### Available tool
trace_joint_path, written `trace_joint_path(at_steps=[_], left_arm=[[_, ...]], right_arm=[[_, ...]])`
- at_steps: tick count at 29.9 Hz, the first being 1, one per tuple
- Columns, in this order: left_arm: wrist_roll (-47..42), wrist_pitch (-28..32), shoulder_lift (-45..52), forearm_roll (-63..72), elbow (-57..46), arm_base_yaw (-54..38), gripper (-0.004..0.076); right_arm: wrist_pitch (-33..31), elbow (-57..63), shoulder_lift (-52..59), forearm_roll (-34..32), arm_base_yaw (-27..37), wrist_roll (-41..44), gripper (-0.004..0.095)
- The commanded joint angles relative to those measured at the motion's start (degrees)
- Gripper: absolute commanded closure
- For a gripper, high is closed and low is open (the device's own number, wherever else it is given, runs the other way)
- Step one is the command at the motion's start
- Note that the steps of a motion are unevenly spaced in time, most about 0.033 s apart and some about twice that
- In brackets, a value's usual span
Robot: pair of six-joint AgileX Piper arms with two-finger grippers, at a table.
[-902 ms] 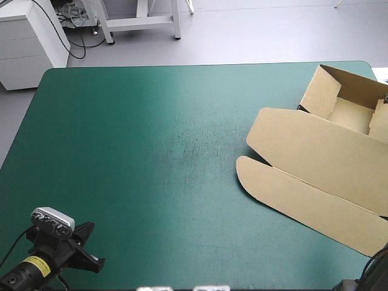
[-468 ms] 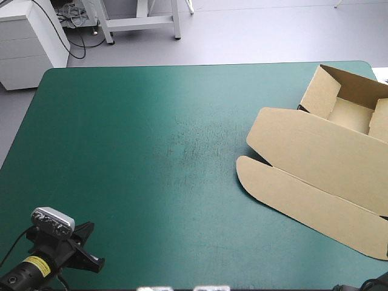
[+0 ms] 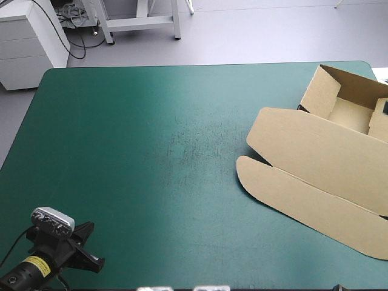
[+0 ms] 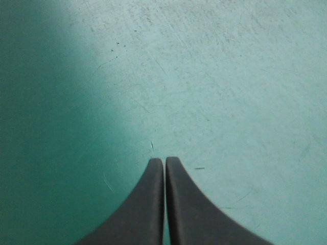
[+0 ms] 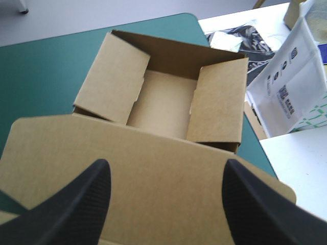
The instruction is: Fold the box
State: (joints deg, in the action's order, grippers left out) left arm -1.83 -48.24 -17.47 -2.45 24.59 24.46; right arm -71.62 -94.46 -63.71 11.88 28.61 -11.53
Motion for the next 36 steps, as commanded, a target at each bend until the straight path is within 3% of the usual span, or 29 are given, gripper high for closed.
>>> trace_joint_path(at_steps=[1, 11, 17, 26, 32, 36], left_arm=[[-0.46, 3.68, -0.49, 0.07, 1.48, 0.3, 0.0732], [-0.46, 3.68, -0.49, 0.16, 1.48, 0.3, 0.0732], [-0.46, 3.68, -0.49, 0.33, 1.48, 0.3, 0.0732], [-0.46, 3.68, -0.49, 0.58, 1.48, 0.3, 0.0732], [-0.46, 3.68, -0.49, 0.58, 1.48, 0.3, 0.0732], [-0.46, 3.68, -0.49, 0.58, 1.48, 0.3, 0.0732]], right_arm=[[-0.13, 7.35, 7.3, 2.86, 0.23, -2.87, 0.0387], [2.17, 32.4, 25.02, 9.78, 0.23, -9.85, 0.0909], [9.67, 44.94, 36.17, 10.59, 0.23, -13.98, 0.0918], [14.95, 60.29, 42.87, 20.54, -2.85, -22.87, 0.0917], [19.54, 64.29, 43.55, 12.84, -11.94, -18.96, 0.0902], [21.65, 64.58, 45.41, 8.21, -14.71, -14.25, 0.0902]])
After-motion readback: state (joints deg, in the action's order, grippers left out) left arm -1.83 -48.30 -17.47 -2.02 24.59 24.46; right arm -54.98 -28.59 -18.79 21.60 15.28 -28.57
